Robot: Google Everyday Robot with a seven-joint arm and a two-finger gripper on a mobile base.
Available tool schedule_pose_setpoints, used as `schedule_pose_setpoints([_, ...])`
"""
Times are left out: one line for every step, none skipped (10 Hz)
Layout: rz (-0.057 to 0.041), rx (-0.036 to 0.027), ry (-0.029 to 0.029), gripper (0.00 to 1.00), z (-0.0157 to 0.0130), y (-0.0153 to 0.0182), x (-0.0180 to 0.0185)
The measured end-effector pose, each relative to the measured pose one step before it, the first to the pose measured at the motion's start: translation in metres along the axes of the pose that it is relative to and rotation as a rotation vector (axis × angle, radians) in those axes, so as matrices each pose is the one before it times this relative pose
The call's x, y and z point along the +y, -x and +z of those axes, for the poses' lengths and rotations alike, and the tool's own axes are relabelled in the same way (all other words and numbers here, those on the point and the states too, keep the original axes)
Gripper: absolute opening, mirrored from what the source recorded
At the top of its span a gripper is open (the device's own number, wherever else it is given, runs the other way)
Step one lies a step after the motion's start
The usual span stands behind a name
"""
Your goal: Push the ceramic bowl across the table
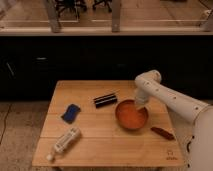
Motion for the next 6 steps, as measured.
schedule_pose_setpoints([-0.00227,0.00152,0.00112,0.03,-0.00028,-0.00045,-0.00012])
schedule_pose_setpoints([-0.00069,0.00081,-0.00008,0.03,-0.00021,-0.00069,-0.0001])
schedule_pose_setpoints([-0.0011,0.00154,-0.00015,0.03,-0.00012,-0.00131,0.00003])
schedule_pose_setpoints([-0.00302,0.00144,0.00181,0.03,0.00018,-0.00054,0.00035])
schedule_pose_setpoints([-0.00408,0.00075,0.00089,0.03,0.00025,0.00045,-0.00004])
schedule_pose_setpoints([-0.00434,0.00069,0.00109,0.03,0.00024,0.00054,-0.00011])
